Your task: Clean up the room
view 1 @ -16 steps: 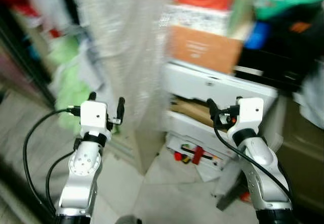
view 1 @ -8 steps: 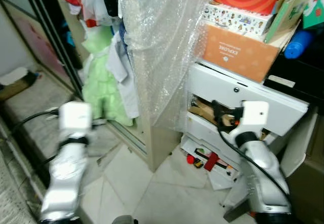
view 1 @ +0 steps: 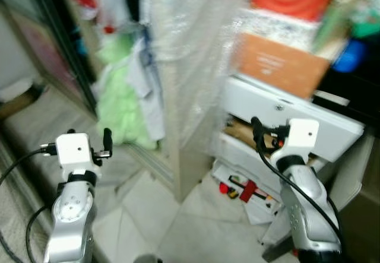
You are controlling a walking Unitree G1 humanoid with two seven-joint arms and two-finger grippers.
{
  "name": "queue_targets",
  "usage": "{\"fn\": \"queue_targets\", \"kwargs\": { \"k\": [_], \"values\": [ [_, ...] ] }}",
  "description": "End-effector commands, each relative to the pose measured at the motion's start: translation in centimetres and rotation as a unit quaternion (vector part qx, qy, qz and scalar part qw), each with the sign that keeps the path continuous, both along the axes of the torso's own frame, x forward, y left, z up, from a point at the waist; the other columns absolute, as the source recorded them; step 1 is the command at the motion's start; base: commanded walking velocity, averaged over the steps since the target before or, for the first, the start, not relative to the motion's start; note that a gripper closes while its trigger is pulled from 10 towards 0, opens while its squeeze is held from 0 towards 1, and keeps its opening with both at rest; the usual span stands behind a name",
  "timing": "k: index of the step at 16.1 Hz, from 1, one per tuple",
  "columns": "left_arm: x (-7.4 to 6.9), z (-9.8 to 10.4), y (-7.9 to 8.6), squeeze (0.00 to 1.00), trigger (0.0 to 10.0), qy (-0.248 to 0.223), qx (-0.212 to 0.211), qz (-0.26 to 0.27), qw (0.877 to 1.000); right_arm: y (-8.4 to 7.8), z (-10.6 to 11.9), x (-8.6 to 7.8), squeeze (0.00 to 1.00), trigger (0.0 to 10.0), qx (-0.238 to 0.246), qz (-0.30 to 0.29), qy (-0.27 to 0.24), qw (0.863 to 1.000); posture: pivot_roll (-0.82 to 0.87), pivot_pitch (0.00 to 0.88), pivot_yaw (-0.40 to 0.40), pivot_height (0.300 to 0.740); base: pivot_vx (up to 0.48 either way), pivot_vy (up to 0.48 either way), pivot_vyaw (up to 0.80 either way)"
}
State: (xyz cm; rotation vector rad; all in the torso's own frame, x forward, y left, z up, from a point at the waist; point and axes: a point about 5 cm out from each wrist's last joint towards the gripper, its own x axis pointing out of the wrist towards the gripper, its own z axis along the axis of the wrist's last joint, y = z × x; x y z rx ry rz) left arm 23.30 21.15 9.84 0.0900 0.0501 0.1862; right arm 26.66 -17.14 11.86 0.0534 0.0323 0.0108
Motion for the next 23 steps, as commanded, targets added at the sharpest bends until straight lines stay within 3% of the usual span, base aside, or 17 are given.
{"fn": "queue_targets", "kwargs": {
  "k": [1,5,12,23],
  "values": [
    [-0.4,-0.1,0.3,0.0,10.0,0.006,0.002,0.003,1.0,0.4,0.5,0.0,0.0,10.0,0.004,0.008,-0.003,1.0,-0.11,0.0,0.008,0.74,0.0,0.0,0.8],
    [-0.8,-0.4,0.1,0.0,10.0,0.022,0.001,0.001,1.0,0.4,0.2,-0.5,0.0,10.0,0.005,0.005,0.007,1.0,-0.12,0.0,0.012,0.74,0.0,0.0,0.8],
    [-0.3,-0.6,-0.8,0.0,10.0,0.028,-0.013,-0.005,1.0,0.4,0.1,-0.4,0.0,10.0,-0.014,0.019,0.014,1.0,-0.12,0.0,-0.003,0.74,0.0,0.0,0.8],
    [0.7,-0.2,-1.9,0.0,10.0,0.021,-0.052,-0.03,0.998,0.5,0.8,1.5,0.0,10.0,-0.029,0.028,-0.007,0.999,-0.12,0.0,-0.007,0.74,0.0,0.0,0.8]
  ]
}}
